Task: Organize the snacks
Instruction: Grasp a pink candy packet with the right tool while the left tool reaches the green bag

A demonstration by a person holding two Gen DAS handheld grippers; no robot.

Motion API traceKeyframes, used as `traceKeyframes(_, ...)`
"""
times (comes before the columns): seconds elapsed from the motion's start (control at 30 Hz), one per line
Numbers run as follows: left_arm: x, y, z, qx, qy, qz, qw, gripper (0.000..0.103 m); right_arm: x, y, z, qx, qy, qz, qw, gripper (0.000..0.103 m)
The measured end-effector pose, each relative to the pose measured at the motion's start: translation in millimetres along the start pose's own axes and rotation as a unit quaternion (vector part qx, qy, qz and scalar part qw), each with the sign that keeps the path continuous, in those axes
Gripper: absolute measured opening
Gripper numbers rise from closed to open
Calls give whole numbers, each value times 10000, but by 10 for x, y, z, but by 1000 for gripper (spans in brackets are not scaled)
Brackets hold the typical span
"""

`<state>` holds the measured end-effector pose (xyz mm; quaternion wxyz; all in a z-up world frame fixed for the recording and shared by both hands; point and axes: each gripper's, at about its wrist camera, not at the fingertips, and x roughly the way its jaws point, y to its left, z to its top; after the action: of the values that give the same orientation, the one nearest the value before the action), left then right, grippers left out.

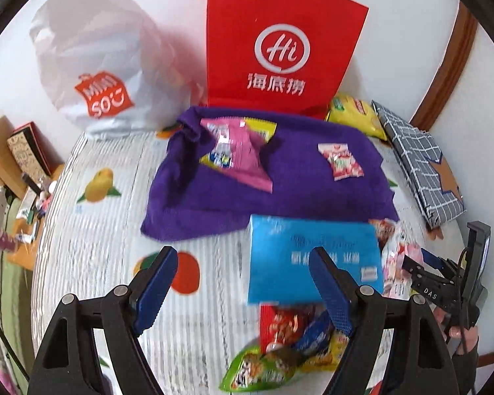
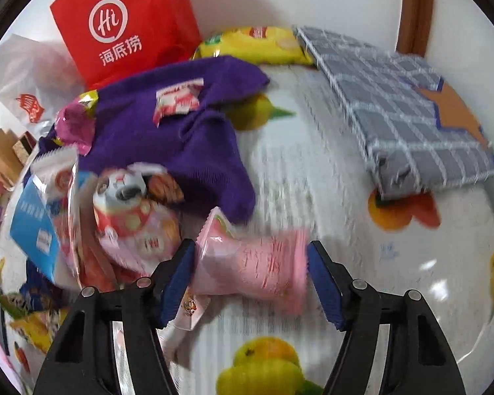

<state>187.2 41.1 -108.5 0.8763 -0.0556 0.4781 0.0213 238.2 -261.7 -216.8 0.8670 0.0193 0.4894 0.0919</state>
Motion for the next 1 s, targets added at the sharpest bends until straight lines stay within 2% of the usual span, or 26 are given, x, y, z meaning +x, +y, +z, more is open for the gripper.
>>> traceKeyframes(0.07, 0, 26, -75, -43, 66, 2, 10000, 80, -38, 28, -67, -189, -90, -144, 9997, 63)
traceKeyframes(0.13, -17, 57, -156, -72, 100, 28, 9999, 80, -102, 40, -97, -236, -174, -108, 9995, 48)
traceKeyframes(0.3, -82, 187, -400, -183, 174, 53, 9997, 80, -313, 24, -239, -106, -204, -16, 9997, 43)
traceKeyframes(0.43, -120, 274, -573, -251, 201, 73, 9995, 80, -519, 62, -410, -65, -273, -42, 9996, 43)
traceKeyframes(0.6, -180, 314, -802, -312, 228, -140, 9992, 80, -802, 154, -669, 16, -397, -48, 9992, 43)
traceKeyframes(0.77, -248, 131, -977, -118, 248, -359, 9990, 80, -959, 244, -926, 72, -393, -15, 9992, 43)
traceKeyframes(1.0, -137, -133, -995, 113, 179, -619, 9979, 81, -1068, 378, -1100, -29, -384, -31, 9993, 43)
